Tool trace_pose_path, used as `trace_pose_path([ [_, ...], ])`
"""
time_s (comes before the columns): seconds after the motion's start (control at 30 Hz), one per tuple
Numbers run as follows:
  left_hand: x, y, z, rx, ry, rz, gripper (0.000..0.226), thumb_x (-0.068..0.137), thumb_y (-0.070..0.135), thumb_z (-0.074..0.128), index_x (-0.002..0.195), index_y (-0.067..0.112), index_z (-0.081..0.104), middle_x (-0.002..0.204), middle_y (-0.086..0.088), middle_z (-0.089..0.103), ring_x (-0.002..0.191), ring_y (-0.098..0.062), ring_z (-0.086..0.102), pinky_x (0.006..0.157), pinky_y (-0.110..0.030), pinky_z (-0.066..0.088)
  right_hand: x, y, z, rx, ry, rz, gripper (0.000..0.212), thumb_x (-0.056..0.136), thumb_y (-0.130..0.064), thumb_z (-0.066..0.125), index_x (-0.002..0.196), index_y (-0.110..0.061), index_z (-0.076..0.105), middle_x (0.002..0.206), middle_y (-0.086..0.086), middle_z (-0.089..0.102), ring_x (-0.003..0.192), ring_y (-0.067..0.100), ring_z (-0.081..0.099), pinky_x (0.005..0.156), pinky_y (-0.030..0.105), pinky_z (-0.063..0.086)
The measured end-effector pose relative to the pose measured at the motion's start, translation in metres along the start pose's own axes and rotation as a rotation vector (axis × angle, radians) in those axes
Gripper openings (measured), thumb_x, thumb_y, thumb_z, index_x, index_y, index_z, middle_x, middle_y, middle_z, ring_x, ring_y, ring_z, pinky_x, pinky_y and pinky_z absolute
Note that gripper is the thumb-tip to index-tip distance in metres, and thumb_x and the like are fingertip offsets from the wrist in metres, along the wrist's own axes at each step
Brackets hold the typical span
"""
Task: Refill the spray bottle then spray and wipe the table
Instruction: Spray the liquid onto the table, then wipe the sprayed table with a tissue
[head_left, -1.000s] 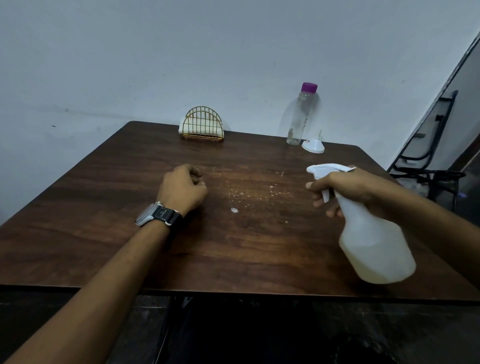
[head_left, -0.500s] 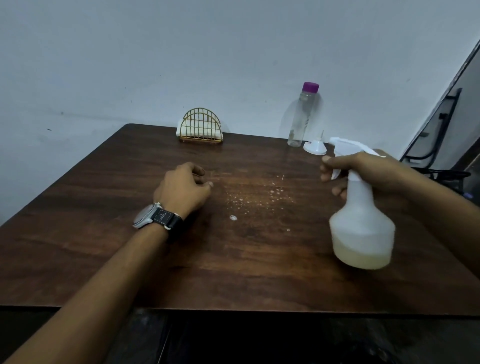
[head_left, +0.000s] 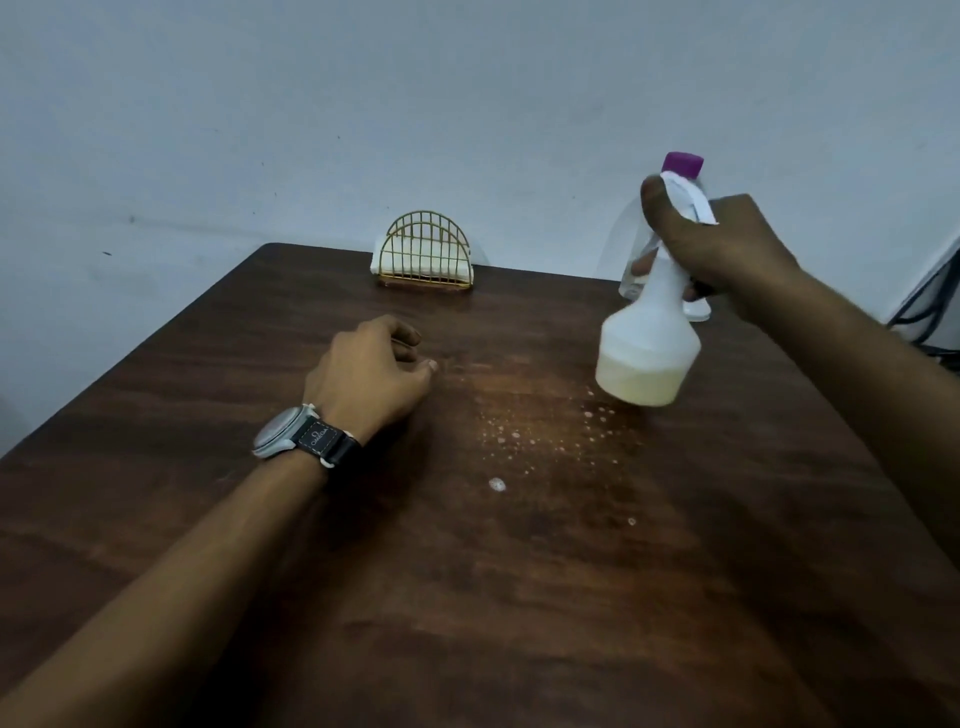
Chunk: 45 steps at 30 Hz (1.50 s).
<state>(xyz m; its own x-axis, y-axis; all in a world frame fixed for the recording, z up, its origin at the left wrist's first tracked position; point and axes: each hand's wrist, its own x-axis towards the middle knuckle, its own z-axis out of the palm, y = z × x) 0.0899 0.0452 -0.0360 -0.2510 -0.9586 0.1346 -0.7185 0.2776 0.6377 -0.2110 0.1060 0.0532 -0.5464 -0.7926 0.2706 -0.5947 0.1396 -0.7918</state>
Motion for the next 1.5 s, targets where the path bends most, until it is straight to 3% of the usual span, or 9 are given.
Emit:
trace_pose_path([
  [0.23,0.020,-0.002,-0.001,0.106,0.013,-0.015,0.036,0.088,0.045,0.072,0.120,0.032,0.066,0.113,0.014,0.073,0.114,-0.017,0.067,0.092,-0.041,0.056,0.075,-0.003,0.049,0.074,0.030,-0.112,0.044,0.087,-0.062,0.074,0.093,-0.018,0.070,0.085,0.001,0.079,0.079,0.021,0.079,0.065,0.037,0.066],
  [0.57,0.035,-0.001,0.009,0.354,-0.113,0.040,0.059,0.085,0.049,0.073,0.137,0.028,0.055,0.130,-0.003,0.065,0.117,-0.031,0.064,0.093,-0.044,0.056,0.132,0.002,0.090,-0.028,-0.045,0.010,0.057,0.083,-0.050,0.084,0.113,-0.003,0.072,0.111,0.010,0.076,0.082,0.021,0.077,0.066,0.029,0.065],
  [0.8,0.035,-0.008,0.015,0.375,-0.037,0.068,0.044,0.090,0.029,0.067,0.133,0.022,0.057,0.124,-0.010,0.066,0.112,-0.037,0.064,0.085,-0.041,0.053,0.114,-0.001,0.102,-0.109,-0.029,0.103,0.093,0.077,-0.061,0.082,0.144,-0.007,0.045,0.140,0.011,0.051,0.131,0.030,0.057,0.097,0.041,0.059],
  [0.87,0.035,-0.012,0.015,0.355,-0.032,0.068,0.044,0.091,0.023,0.066,0.133,0.022,0.058,0.124,-0.010,0.065,0.112,-0.036,0.064,0.087,-0.041,0.053,0.095,-0.007,0.110,-0.263,0.203,-0.065,0.109,0.076,-0.074,0.070,0.155,-0.011,0.029,0.155,0.018,0.031,0.144,0.034,0.037,0.113,0.032,0.036],
  [0.97,0.036,-0.017,0.014,0.322,-0.009,0.072,0.041,0.090,0.019,0.065,0.130,0.021,0.060,0.120,-0.010,0.067,0.111,-0.036,0.064,0.088,-0.042,0.055,0.075,-0.032,0.130,-0.355,0.504,-0.566,0.071,0.089,-0.056,0.060,0.144,-0.012,0.048,0.148,0.018,0.045,0.138,0.032,0.044,0.105,0.003,0.019],
  [1.07,0.037,-0.019,0.015,0.297,-0.002,0.070,0.039,0.088,0.016,0.066,0.127,0.019,0.061,0.117,-0.008,0.067,0.108,-0.035,0.065,0.089,-0.044,0.056,0.086,-0.053,0.160,-0.327,0.185,-0.755,0.038,0.096,-0.030,0.060,0.129,-0.011,0.064,0.130,0.010,0.062,0.116,0.022,0.061,0.101,0.030,0.047],
  [1.17,0.037,-0.021,0.016,0.301,0.014,0.068,0.037,0.090,0.014,0.065,0.127,0.016,0.060,0.117,-0.010,0.066,0.107,-0.034,0.065,0.087,-0.044,0.056,0.108,-0.059,0.194,-0.377,-0.067,-0.611,0.027,0.098,-0.011,0.058,0.119,-0.007,0.074,0.122,0.008,0.073,0.110,0.019,0.069,0.095,0.026,0.053],
  [1.33,0.038,-0.024,0.020,0.315,0.041,0.069,0.037,0.092,0.012,0.063,0.129,0.014,0.059,0.116,-0.012,0.065,0.107,-0.036,0.066,0.083,-0.042,0.053,0.147,-0.051,0.226,-0.438,-0.213,-0.329,0.024,0.091,0.006,0.068,0.110,-0.004,0.079,0.112,0.018,0.076,0.070,0.008,0.064,0.065,0.020,0.058],
  [1.5,0.037,-0.024,0.024,0.330,0.063,0.089,0.038,0.092,0.011,0.062,0.130,0.014,0.058,0.117,-0.013,0.065,0.108,-0.036,0.066,0.075,-0.037,0.045,0.165,-0.050,0.229,-0.393,-0.277,-0.153,0.021,0.082,0.000,0.085,0.102,-0.005,0.081,0.097,0.015,0.079,0.068,0.015,0.073,0.078,0.035,0.066],
])
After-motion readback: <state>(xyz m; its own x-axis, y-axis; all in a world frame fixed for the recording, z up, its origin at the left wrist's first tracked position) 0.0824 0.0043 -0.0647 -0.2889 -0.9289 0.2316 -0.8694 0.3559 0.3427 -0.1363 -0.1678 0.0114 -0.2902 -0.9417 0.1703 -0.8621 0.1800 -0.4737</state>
